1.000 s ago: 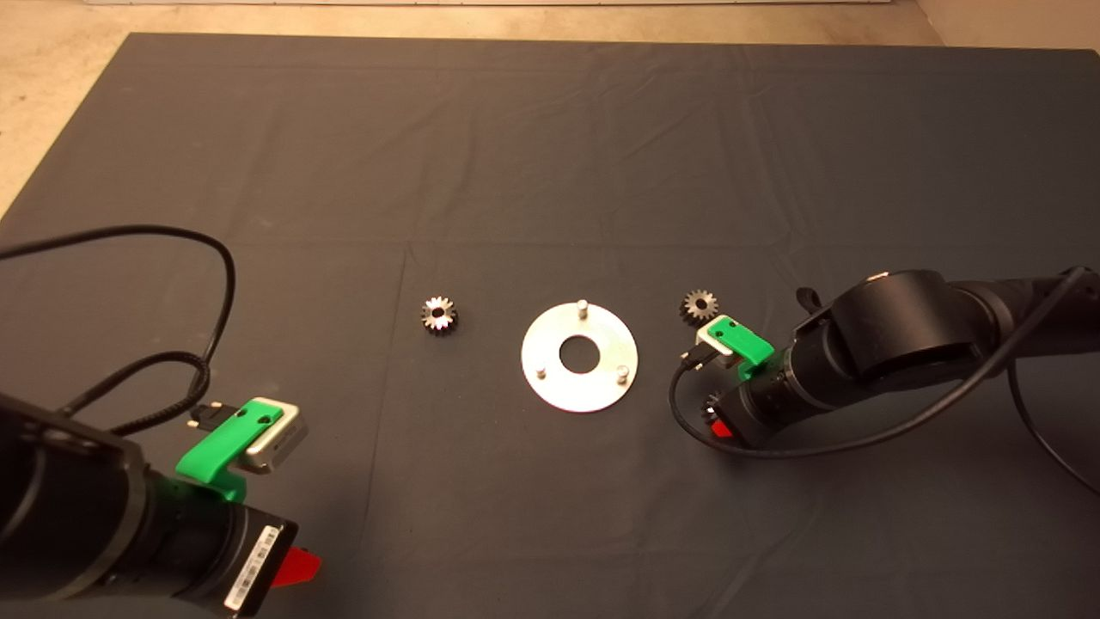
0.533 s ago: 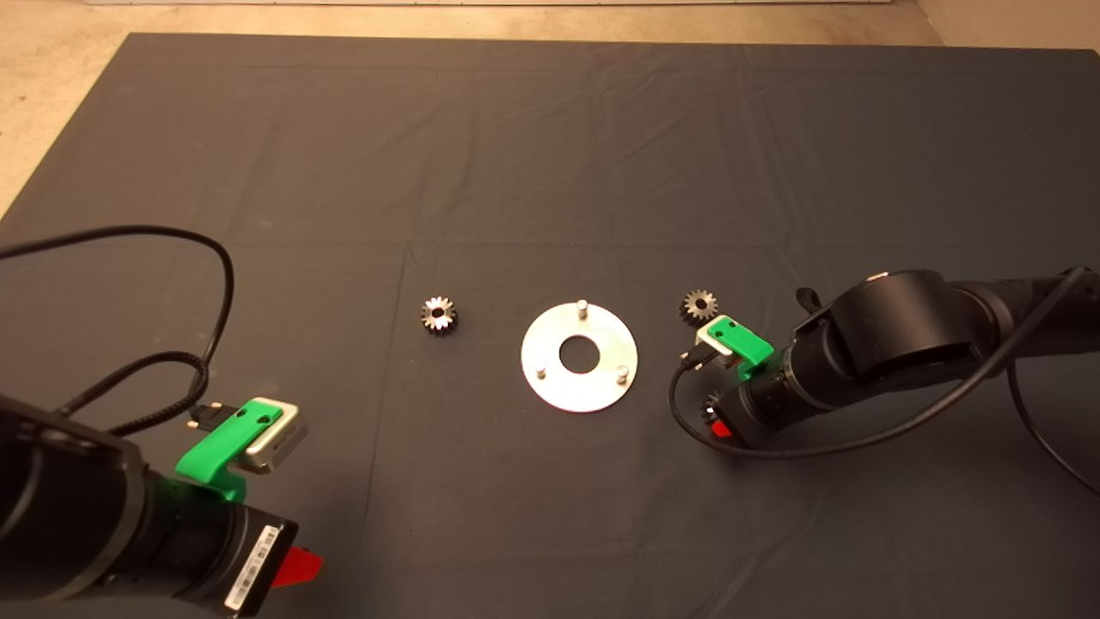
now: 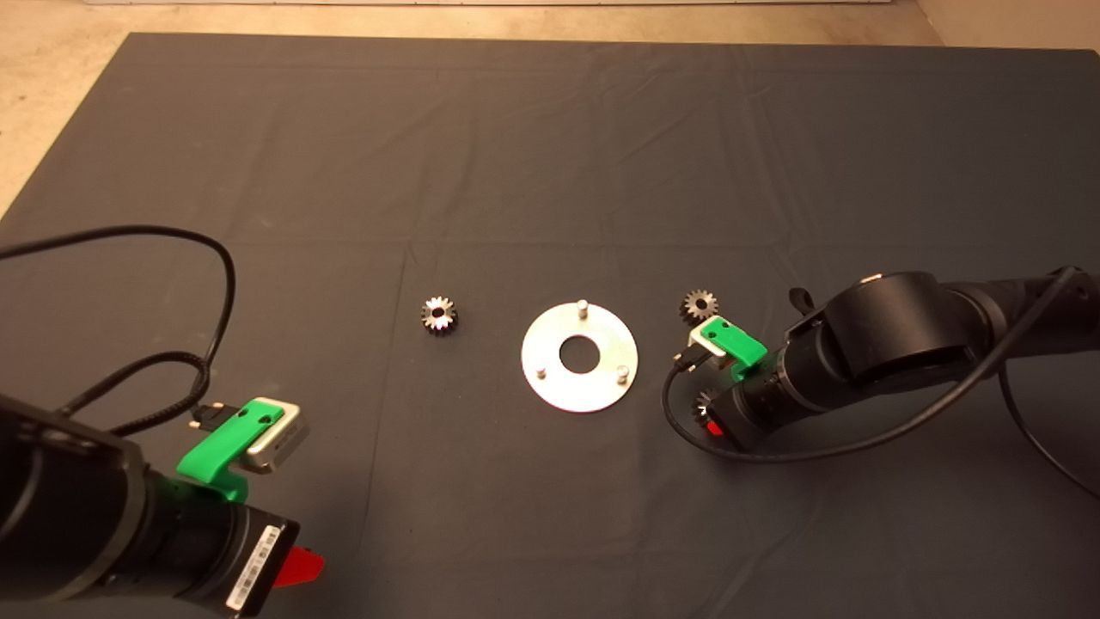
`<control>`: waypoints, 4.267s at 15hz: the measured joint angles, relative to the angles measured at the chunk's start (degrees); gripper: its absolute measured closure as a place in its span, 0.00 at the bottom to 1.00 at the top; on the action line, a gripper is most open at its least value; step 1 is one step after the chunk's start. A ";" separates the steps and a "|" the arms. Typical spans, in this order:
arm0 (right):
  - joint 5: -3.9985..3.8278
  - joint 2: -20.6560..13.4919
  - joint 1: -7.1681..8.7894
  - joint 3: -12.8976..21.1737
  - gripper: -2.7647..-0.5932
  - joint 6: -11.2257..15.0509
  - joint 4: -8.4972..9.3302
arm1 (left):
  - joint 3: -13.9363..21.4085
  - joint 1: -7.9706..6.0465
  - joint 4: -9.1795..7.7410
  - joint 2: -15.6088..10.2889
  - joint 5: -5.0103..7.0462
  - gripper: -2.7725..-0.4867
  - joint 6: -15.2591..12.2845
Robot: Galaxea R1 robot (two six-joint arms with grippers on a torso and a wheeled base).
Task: Install three planetary gears onto the carrier pins
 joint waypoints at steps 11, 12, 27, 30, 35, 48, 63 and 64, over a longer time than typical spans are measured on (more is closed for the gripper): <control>-0.17 2.05 5.36 1.67 0.92 0.27 -0.06 | 0.00 0.00 0.00 0.00 -0.89 0.64 0.00; -0.04 2.96 6.08 2.15 0.92 0.27 -0.06 | 0.00 0.00 -0.02 0.00 -0.93 0.64 0.00; 0.38 11.60 7.25 1.28 0.92 1.27 -0.03 | 0.00 0.00 -0.02 -0.01 -1.38 0.64 -0.01; 0.30 11.96 7.25 -2.08 0.92 1.07 -0.04 | 0.00 0.00 0.00 -0.09 -1.63 0.64 -0.04; 0.16 13.04 7.25 -4.48 0.92 0.63 -0.04 | 0.00 0.00 -0.01 -0.17 -1.77 0.64 -0.01; 0.04 13.86 7.18 -7.56 0.92 -1.16 -0.06 | 0.00 0.00 -0.01 -0.33 -1.79 0.64 -0.01; -0.01 14.17 5.83 -7.56 0.92 -1.29 -0.11 | 0.00 0.00 -0.02 -0.33 -1.82 0.64 -0.01; 0.00 14.17 5.83 -7.56 0.92 -1.29 -0.11 | 0.00 0.00 -0.02 -0.33 -1.82 0.64 -0.01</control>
